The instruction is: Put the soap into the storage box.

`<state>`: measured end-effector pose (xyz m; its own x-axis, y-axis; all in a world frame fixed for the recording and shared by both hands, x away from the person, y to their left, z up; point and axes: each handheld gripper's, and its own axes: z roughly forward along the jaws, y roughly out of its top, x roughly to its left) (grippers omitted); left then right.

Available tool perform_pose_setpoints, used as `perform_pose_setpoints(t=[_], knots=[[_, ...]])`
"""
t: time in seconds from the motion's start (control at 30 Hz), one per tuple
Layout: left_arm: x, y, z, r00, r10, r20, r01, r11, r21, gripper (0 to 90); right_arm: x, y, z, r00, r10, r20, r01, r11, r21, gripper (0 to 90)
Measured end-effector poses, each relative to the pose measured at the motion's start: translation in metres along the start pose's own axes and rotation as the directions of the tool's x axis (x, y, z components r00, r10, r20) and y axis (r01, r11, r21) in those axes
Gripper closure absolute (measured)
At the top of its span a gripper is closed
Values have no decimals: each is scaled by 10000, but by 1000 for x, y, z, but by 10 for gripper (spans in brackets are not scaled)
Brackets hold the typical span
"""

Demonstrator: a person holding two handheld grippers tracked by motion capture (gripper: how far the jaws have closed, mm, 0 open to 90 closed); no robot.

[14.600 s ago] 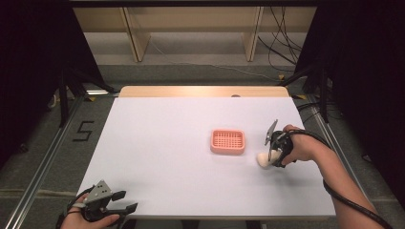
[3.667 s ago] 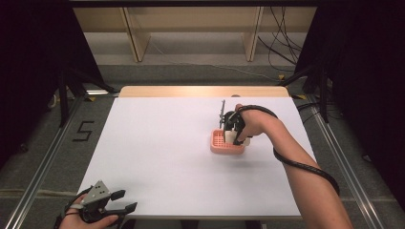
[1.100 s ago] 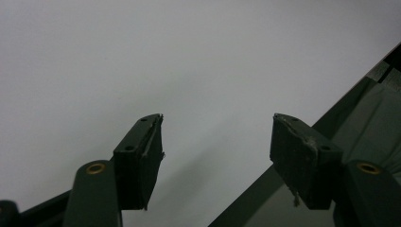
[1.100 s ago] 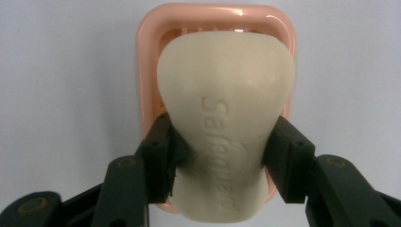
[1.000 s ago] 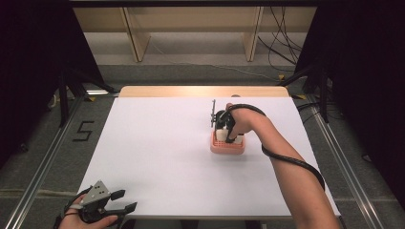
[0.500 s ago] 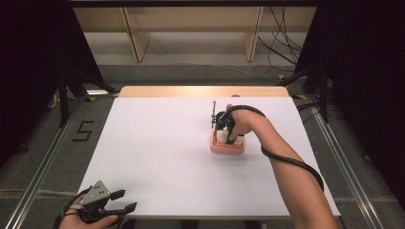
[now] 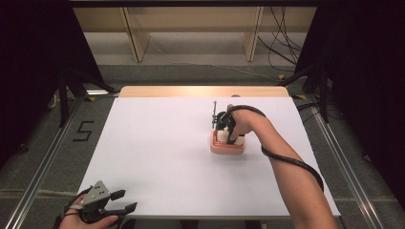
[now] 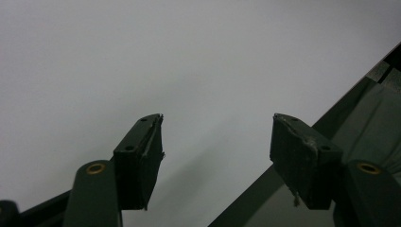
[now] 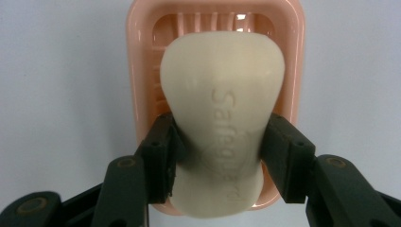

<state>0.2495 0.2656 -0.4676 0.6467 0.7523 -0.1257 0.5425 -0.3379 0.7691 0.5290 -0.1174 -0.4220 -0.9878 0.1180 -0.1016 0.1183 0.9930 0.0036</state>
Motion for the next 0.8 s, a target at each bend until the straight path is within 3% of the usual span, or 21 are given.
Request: perform_pose_setpoints(t=[0.13, 0.2, 0.23, 0.27, 0.33, 0.4, 0.47, 0.5, 0.53, 0.57, 0.6, 0.63, 0.67, 0.73, 0.77, 0.8], knots=[[1, 0, 0, 9998, -77, 188, 75, 9999, 92, 347, 3, -2, 1, 9990, 419, -151, -416, 9989, 205, 503], [-1, 0, 2, 9999, -105, -15, 105, 9998, -166, 347, 4, -1, 2, 9987, 484, -169, -481, 9987, 190, 501], [1, 0, 0, 10000, 50, 22, -50, 10000, -6, 347, 4, -1, 2, 9986, 499, -166, -496, 9986, 173, 497], [1, 0, -1, 9999, -80, 109, 78, 9998, 179, 347, 4, -1, 2, 9981, 592, -189, -590, 9982, 96, 495], [1, 0, 0, 9999, -30, 111, 29, 10000, 93, 347, 1, -1, 1, 9997, 248, 34, -247, 9994, -223, 474], [1, 0, 0, 9999, 153, 8, -153, 9998, -102, 347, 2, -2, -2, 9989, 458, -19, -459, 9986, -271, 455], [0, 0, 0, 10000, -32, 53, 32, 10000, 59, 348, 3, -3, -4, 9987, 487, 154, -480, 9979, -424, 434], [2, 1, -1, 9999, 139, 3, -139, 9998, 173, 347, 2, -4, -5, 9992, 313, 263, -300, 9983, -496, 427], [1, 0, 1, 9998, 193, -41, -193, 9998, -51, 348, 4, -5, -7, 9982, 577, 192, -568, 9975, -429, 417], [1, 0, 1, 9998, 167, -58, -167, 9998, -63, 347, 4, -6, -7, 9985, 507, 224, -496, 9976, -483, 408], [2, 1, -1, 9997, 229, 35, -229, 9997, 121, 347, 3, -7, -7, 9994, 148, 320, -130, 9985, -536, 406], [1, 0, 0, 10000, 11, 2, -11, 9999, 143, 347, 4, -8, -9, 9992, 185, 357, -167, 9985, -512, 401], [1, 0, 0, 9999, -58, 88, 57, 9999, 138, 348, 8, -8, -11, 9984, 516, 251, -502, 9974, -514, 394], [0, -1, 1, 9999, -161, 28, 161, 9999, -45, 347, 9, -10, -12, 9987, 402, 298, -381, 9971, -658, 382], [0, -1, 1, 10000, -85, 3, 85, 9998, -156, 347, 8, -10, -13, 9987, 35, 516, 0, 9977, -678, 383], [0, -1, 1, 9999, -127, 11, 127, 9997, -198, 348, 12, -11, -15, 9982, 279, 525, -245, 9976, -652, 380]])
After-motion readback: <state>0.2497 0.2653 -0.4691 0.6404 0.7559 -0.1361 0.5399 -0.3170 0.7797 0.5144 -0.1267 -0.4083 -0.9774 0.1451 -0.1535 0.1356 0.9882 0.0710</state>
